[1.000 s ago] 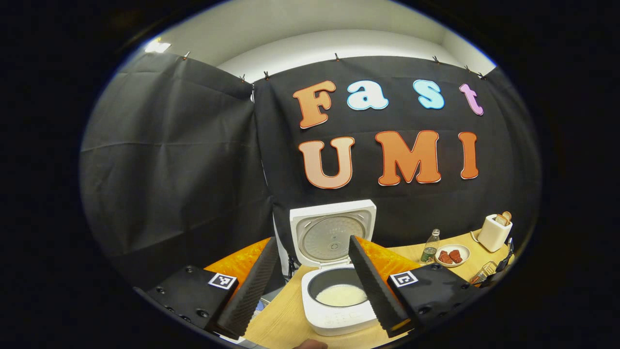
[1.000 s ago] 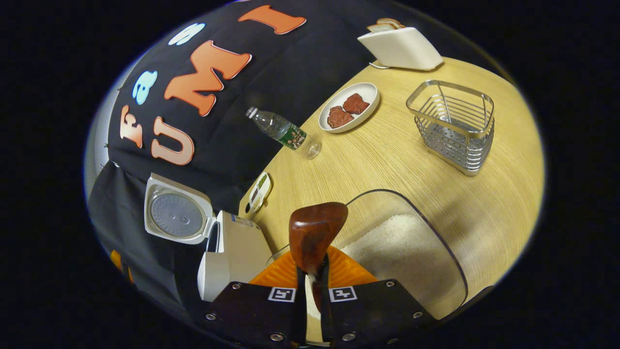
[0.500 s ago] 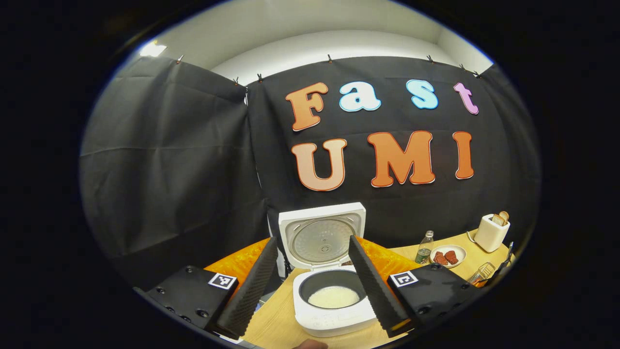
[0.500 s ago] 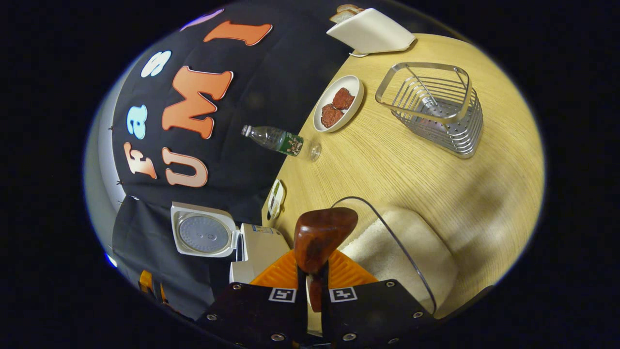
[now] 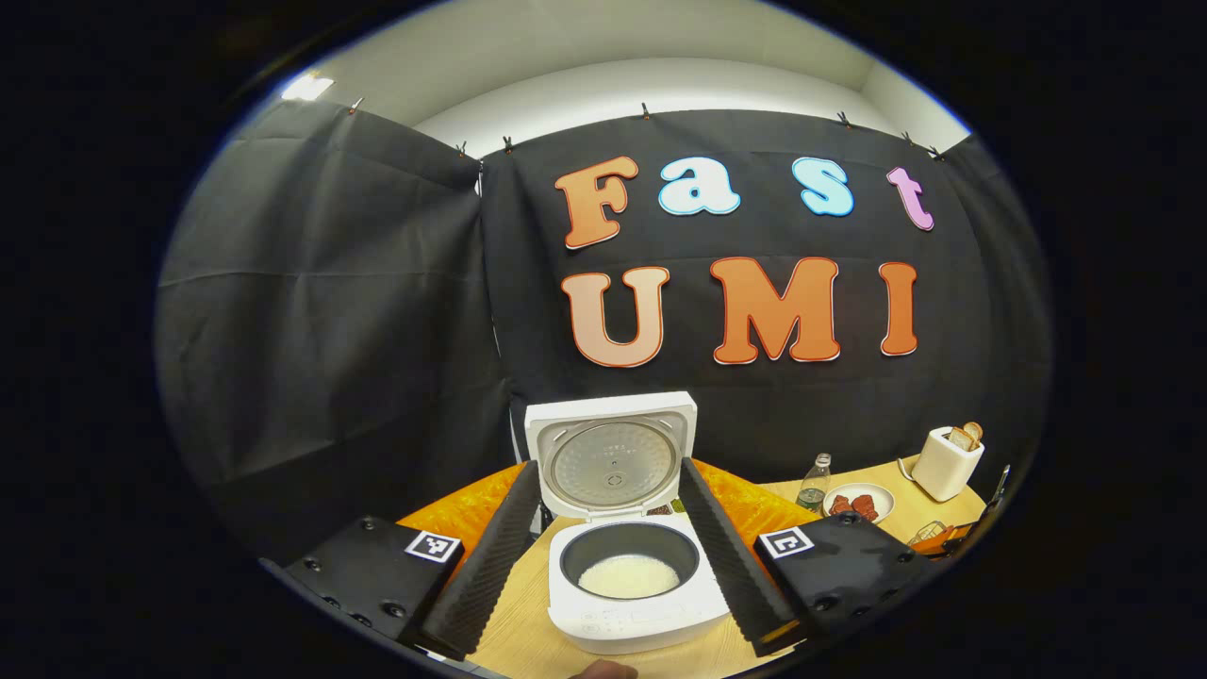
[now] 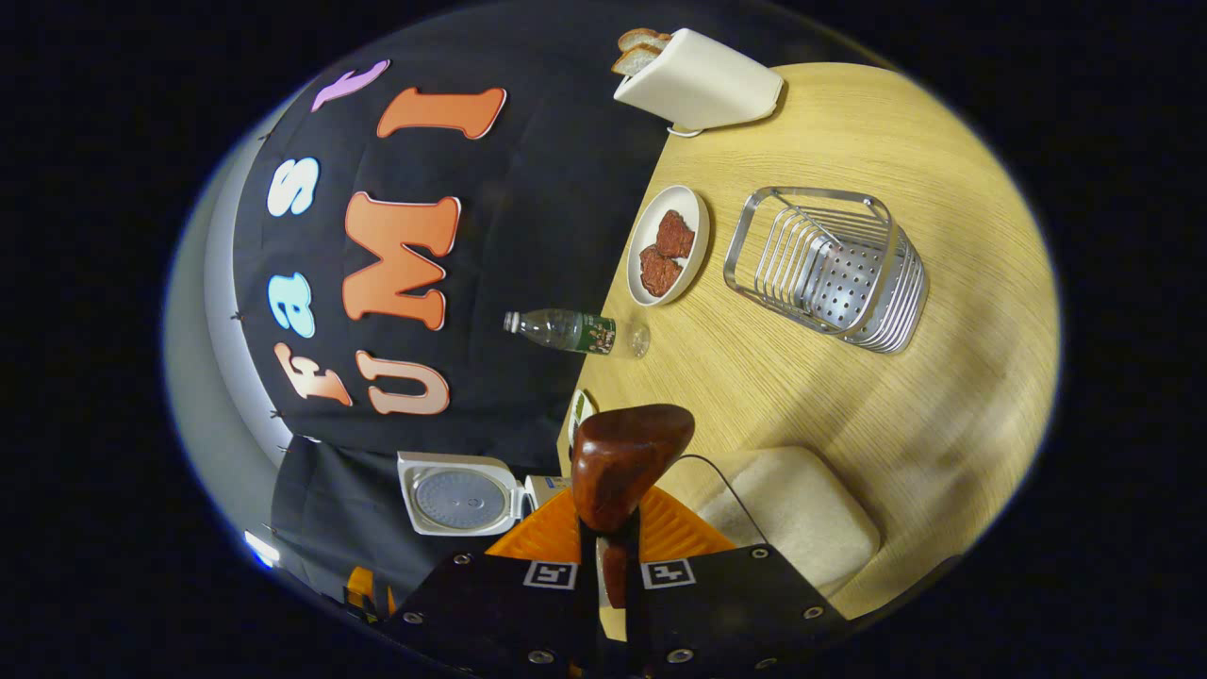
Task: Close the left gripper, press the button to open the rice cooker; take a wooden spoon from the chopstick holder with the right hand, scoop a spoonful of rice and pour it into the rice cooker, then put the wooden spoon back into the chopstick holder.
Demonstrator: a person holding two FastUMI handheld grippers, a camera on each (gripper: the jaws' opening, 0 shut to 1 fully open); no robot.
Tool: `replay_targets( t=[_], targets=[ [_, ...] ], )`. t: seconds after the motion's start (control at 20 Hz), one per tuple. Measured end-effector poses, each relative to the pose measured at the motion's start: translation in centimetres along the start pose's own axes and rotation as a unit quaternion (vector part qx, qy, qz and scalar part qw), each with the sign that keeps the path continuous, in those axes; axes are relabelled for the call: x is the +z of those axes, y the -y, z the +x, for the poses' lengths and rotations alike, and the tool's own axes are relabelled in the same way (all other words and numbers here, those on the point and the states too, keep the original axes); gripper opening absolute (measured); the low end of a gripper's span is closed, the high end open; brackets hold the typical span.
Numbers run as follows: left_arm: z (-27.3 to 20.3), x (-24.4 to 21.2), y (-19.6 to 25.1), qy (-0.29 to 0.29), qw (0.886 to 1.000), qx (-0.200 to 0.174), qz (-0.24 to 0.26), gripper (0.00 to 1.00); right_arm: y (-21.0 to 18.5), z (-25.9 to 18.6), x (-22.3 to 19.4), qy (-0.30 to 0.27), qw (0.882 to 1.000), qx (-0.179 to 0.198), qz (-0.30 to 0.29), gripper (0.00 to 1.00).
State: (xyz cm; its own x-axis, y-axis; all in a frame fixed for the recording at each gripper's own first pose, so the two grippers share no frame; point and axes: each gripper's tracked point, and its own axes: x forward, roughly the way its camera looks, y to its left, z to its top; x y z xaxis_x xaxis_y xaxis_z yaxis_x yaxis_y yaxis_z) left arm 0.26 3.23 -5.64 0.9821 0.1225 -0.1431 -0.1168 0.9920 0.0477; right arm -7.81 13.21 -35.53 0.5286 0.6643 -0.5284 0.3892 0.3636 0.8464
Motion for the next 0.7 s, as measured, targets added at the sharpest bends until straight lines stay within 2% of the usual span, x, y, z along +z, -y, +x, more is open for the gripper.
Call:
replay_targets(
  t=[0.05, 0.1, 0.15, 0.2, 0.25, 0.3, 0.35, 0.4, 0.45, 0.5, 0.7],
  targets=[
    [0.0, -0.1, 0.1, -0.001, 1.000, 0.000, -0.003, 0.95, -0.7, -0.3, 0.1, -0.002, 1.000, 0.006, 0.010, 0.11],
    [0.0, -0.1, 0.1, -0.002, 1.000, 0.001, -0.007, 0.99, -1.5, -0.6, 0.3, -0.003, 1.000, 0.017, 0.016, 0.11],
    [0.1, -0.2, 0.1, -0.002, 1.000, 0.002, -0.009, 0.99, -2.5, -0.8, 0.6, -0.002, 0.999, 0.027, 0.022, 0.11],
    [0.0, -0.3, -0.1, -0.002, 1.000, 0.004, -0.014, 0.95, -3.3, -1.0, 0.7, -0.003, 0.999, 0.036, 0.029, 0.11],
    [0.1, -0.3, -0.2, -0.002, 1.000, 0.005, -0.018, 0.99, -4.4, -1.2, 0.7, -0.002, 0.998, 0.046, 0.037, 0.11],
    [0.1, -0.4, -0.4, -0.002, 1.000, 0.007, -0.021, 0.95, -5.4, -1.1, 0.8, -0.005, 0.997, 0.055, 0.045, 0.11],
    [0.2, -0.5, -0.6, -0.002, 1.000, 0.008, -0.023, 0.99, -6.6, -1.2, 0.7, -0.008, 0.996, 0.065, 0.052, 0.11],
    [0.2, -0.5, -0.9, 0.000, 1.000, 0.011, -0.025, 0.99, -7.7, -0.9, 0.4, -0.017, 0.995, 0.072, 0.060, 0.11],
    [0.3, -0.6, -1.2, 0.000, 1.000, 0.013, -0.028, 0.95, -8.6, -0.6, 0.0, -0.027, 0.994, 0.077, 0.066, 0.11],
    [0.3, -0.8, -1.6, -0.004, 0.999, 0.017, -0.034, 0.99, -9.7, -0.1, -0.4, -0.033, 0.994, 0.081, 0.068, 0.11],
    [0.4, -2.0, -3.4, -0.015, 0.998, 0.028, -0.058, 0.99, -14.4, 2.3, -2.8, -0.060, 0.990, 0.105, 0.077, 0.11]
  ],
)
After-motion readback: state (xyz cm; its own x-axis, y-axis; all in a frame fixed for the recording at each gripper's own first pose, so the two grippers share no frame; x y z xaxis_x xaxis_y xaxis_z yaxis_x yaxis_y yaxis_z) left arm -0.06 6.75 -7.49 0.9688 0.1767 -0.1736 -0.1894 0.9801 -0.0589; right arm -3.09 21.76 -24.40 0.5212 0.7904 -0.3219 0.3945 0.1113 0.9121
